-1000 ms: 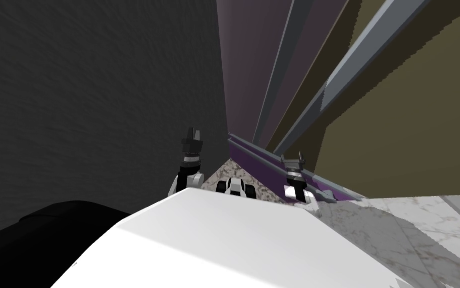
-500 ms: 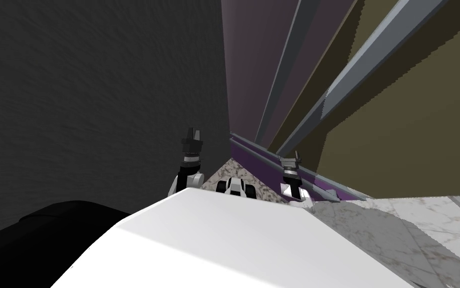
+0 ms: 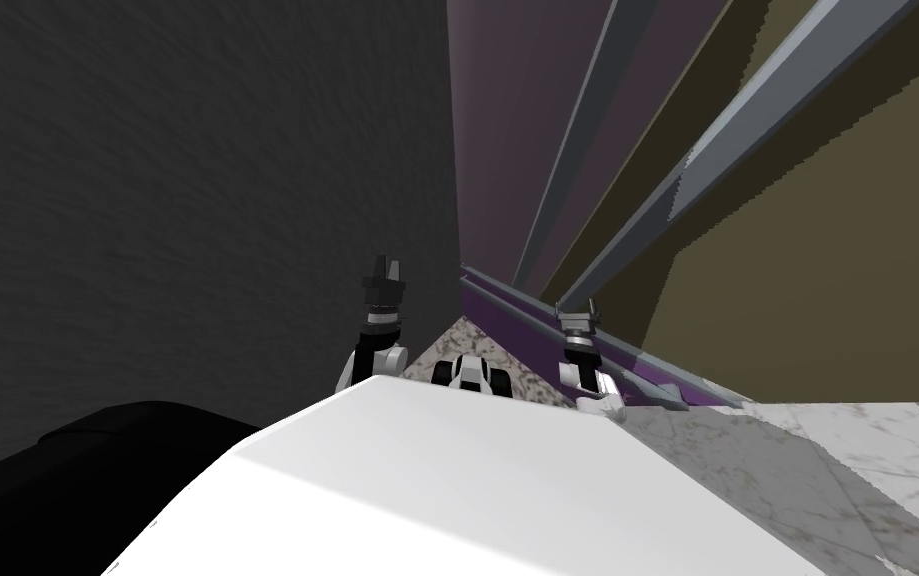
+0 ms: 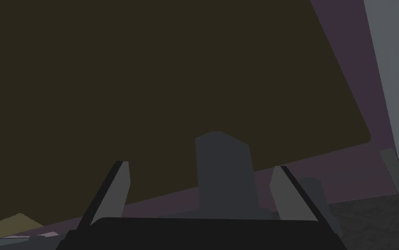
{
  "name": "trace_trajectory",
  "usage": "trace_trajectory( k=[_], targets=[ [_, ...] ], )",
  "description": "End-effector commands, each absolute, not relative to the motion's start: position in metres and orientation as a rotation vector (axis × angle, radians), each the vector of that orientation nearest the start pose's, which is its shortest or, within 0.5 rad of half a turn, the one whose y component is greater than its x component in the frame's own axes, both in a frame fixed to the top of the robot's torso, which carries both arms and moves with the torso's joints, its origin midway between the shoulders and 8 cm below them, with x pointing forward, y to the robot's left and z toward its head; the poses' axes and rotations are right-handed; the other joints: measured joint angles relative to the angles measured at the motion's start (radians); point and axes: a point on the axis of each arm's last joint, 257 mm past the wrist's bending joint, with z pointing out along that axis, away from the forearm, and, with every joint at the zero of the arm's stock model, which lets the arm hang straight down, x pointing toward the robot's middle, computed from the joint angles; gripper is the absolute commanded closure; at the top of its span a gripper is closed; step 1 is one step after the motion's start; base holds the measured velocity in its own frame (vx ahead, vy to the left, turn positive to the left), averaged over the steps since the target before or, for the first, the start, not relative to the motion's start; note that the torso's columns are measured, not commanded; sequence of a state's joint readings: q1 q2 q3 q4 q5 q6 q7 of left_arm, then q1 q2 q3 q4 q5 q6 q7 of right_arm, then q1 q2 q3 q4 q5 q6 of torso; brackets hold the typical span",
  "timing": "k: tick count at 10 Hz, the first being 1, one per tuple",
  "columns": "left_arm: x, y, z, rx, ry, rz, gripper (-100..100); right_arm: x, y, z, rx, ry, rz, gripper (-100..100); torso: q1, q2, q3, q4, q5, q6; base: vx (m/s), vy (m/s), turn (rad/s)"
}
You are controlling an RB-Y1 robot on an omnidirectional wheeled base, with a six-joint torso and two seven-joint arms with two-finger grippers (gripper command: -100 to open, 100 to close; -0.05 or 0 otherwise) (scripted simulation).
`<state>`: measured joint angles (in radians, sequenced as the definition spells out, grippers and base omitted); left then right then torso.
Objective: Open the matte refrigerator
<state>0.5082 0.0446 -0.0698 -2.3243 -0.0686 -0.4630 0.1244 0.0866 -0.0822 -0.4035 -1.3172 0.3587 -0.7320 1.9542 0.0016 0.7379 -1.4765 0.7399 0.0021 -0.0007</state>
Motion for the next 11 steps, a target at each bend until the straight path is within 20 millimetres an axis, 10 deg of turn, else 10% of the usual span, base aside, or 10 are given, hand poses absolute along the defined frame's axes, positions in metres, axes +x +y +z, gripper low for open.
trace_trajectory(
  k=[1, 11],
  targets=[
    [0.345, 0.244, 0.032, -0.644, 0.662, -1.442, 0, 0.446, -0.389, -0.213, -0.451, 1.165, -0.867, 100, -0.001, 0.000, 0.000, 0.000, -0.001, -0.001, -0.024, -0.008, 0.043],
    [0.345, 0.244, 0.032, -0.643, 0.662, -1.442, 0, 0.466, -0.333, -0.204, -0.571, 1.088, -0.667, 100, -0.003, 0.008, 0.004, 0.005, 0.002, 0.006, -0.174, -0.067, 0.081]
  ],
)
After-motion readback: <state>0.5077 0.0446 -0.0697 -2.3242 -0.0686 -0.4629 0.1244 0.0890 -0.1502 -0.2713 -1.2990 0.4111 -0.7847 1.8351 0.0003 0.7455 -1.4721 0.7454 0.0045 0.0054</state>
